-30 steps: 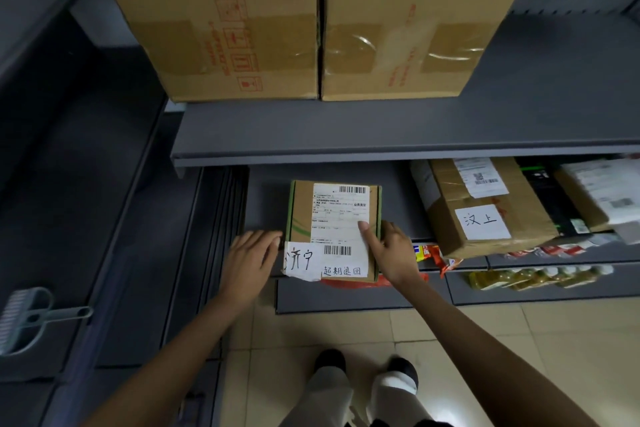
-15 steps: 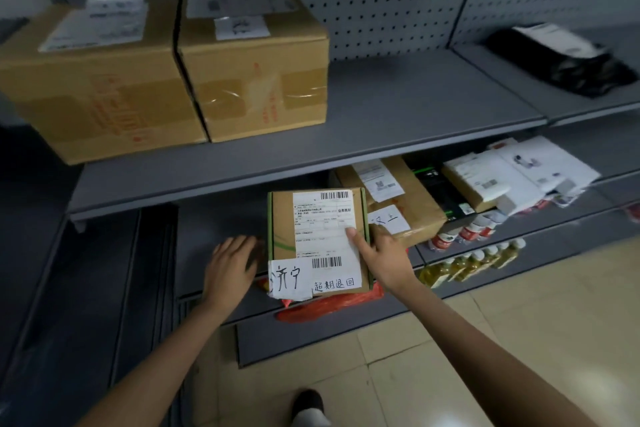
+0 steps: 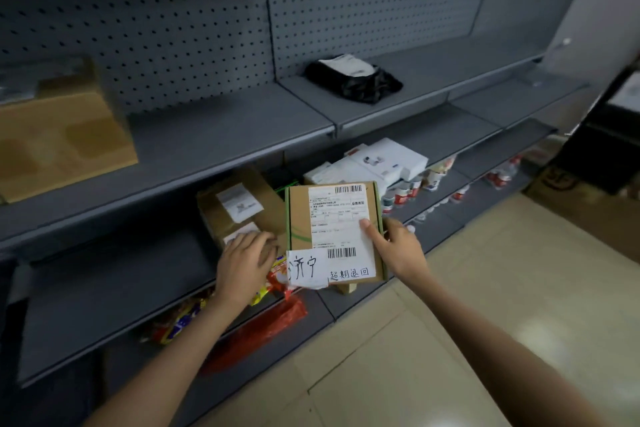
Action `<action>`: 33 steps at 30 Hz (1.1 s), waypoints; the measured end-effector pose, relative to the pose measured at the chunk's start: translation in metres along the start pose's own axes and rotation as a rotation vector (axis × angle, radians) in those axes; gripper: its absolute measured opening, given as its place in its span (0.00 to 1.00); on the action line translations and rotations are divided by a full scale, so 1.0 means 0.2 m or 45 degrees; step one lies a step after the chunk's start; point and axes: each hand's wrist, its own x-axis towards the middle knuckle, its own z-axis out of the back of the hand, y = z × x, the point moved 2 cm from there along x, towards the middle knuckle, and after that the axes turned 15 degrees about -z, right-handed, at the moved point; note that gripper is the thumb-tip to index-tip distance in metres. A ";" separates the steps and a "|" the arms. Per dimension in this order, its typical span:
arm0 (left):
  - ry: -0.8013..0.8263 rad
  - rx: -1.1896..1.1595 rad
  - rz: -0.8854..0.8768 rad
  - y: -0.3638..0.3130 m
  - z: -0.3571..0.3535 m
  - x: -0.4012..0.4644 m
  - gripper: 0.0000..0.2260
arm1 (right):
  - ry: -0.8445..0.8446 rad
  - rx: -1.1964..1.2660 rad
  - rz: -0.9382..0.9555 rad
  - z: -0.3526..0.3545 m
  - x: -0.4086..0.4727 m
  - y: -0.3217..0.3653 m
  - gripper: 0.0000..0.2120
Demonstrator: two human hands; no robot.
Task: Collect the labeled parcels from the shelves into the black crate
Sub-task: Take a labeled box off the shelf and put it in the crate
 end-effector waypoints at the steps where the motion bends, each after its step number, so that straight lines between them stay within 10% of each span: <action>1: -0.006 -0.031 -0.017 -0.08 -0.05 0.06 0.08 | -0.034 0.011 -0.018 0.10 0.01 -0.07 0.37; 14: 0.096 -0.348 -0.457 -1.11 -0.51 0.80 0.10 | -0.538 0.057 -0.362 1.11 0.01 -0.80 0.22; 23: 0.155 -0.470 -0.710 -1.68 -0.97 1.32 0.11 | -0.726 0.271 -0.615 1.58 0.24 -1.29 0.41; 33: 0.165 -0.541 -0.852 -2.12 -1.55 2.25 0.10 | -0.804 0.342 -0.698 2.10 1.00 -1.61 0.40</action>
